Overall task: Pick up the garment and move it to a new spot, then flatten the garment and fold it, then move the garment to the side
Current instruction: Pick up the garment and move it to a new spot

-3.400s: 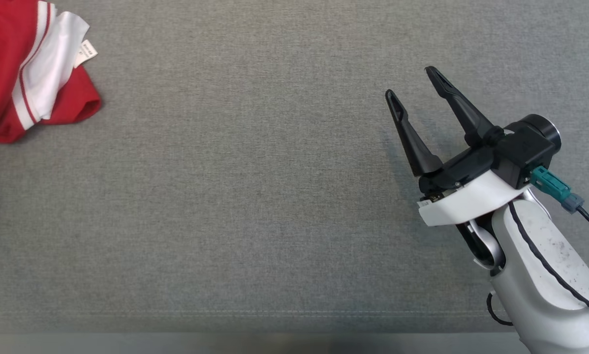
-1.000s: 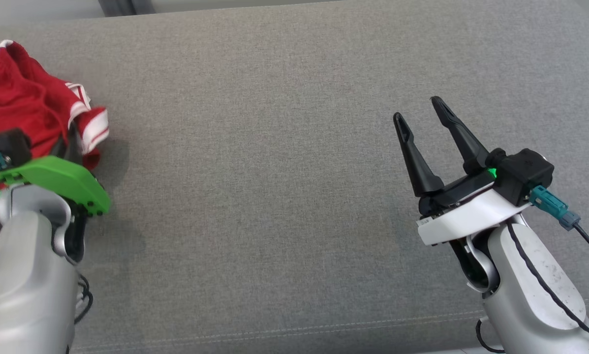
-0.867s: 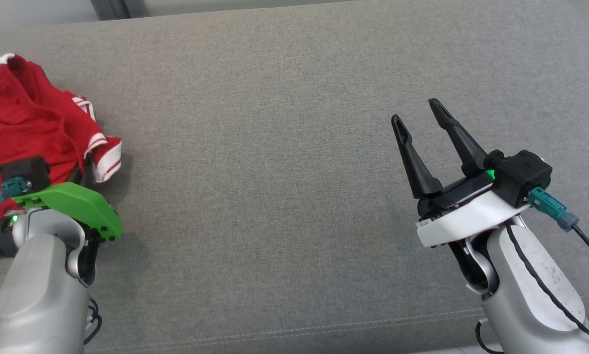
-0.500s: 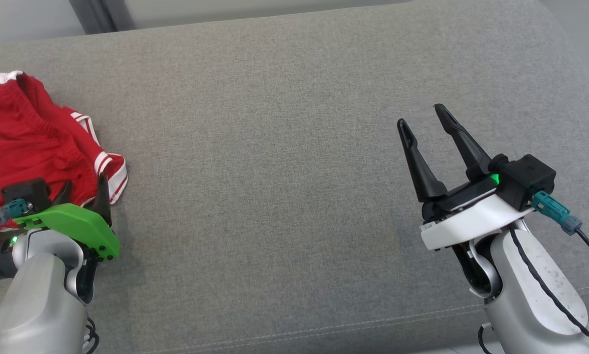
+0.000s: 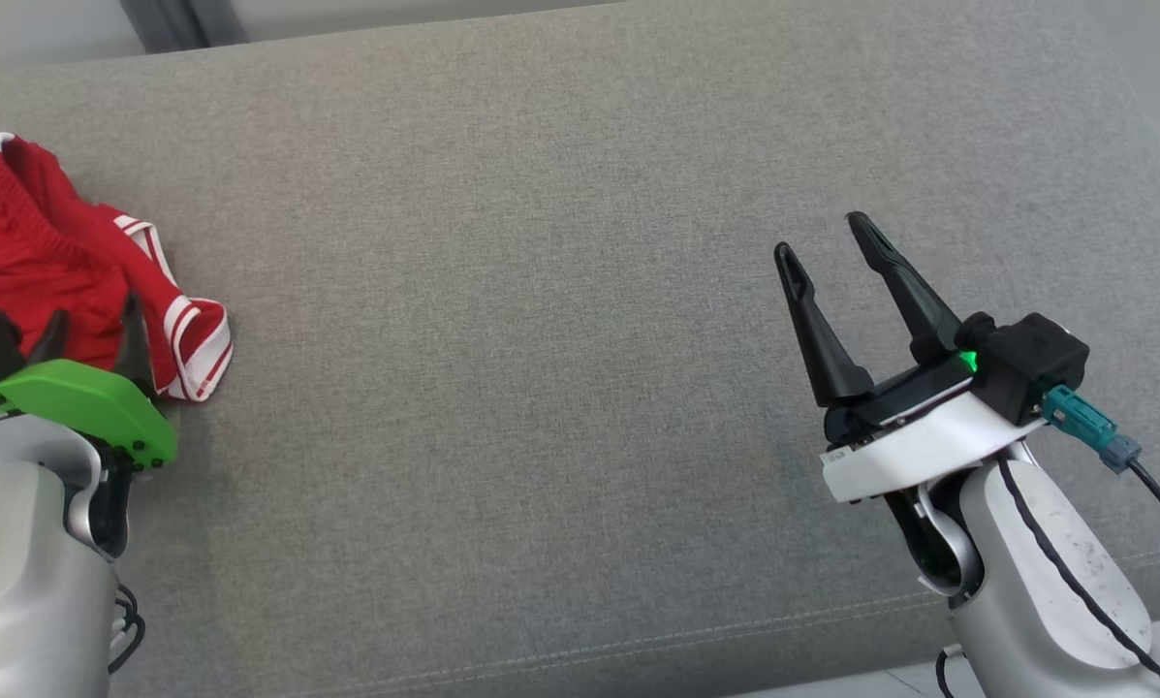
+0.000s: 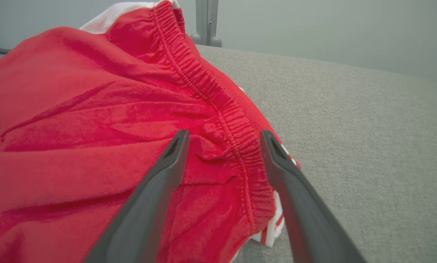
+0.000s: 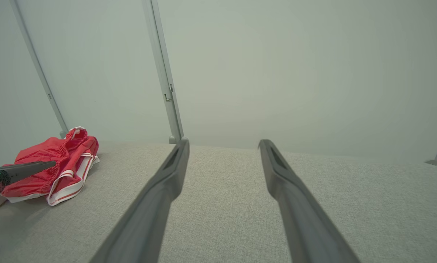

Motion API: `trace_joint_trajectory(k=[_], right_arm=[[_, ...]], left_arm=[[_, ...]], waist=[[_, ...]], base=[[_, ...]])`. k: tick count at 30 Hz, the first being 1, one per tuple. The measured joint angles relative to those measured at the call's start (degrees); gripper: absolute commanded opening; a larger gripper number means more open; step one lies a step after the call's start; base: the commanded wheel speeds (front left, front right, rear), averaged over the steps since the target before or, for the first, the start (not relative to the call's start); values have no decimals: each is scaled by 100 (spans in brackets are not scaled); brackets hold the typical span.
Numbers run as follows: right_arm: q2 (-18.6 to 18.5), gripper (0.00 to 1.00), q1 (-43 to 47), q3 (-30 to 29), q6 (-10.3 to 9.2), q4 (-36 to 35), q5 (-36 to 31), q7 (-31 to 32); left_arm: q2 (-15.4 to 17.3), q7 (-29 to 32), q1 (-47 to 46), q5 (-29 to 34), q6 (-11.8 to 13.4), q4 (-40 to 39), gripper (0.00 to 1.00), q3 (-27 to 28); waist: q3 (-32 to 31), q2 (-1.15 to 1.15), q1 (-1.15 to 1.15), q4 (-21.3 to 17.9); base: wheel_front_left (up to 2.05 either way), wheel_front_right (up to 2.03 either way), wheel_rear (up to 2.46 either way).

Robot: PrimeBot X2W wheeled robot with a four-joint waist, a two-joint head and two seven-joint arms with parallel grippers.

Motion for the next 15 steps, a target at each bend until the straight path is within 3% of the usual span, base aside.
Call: trace_joint_trajectory(k=[11,12,13,14,15], right_arm=[[92,100,-40,71,0,7,0,0],[91,100,-39,45,0,5,0,0],[90,100,-38,7,0,7,0,0],[87,100,-38,-29,0,8,0,0],[87,100,-38,-51,0,9,0,0]], left_arm=[[41,169,-231,-35,164,569,100,80],[38,169,-233,-35,164,586,77,78],[30,169,-233,-35,166,589,46,75],[11,159,-233,-35,166,591,31,69],[-1,152,-234,-35,165,603,7,67]], waist=[[176,0,0,-283],[176,0,0,-303],[170,0,0,-314],[160,0,0,-317],[146,0,0,-316]], base=[[0,0,0],[0,0,0],[0,0,0],[0,0,0],[0,0,0]])
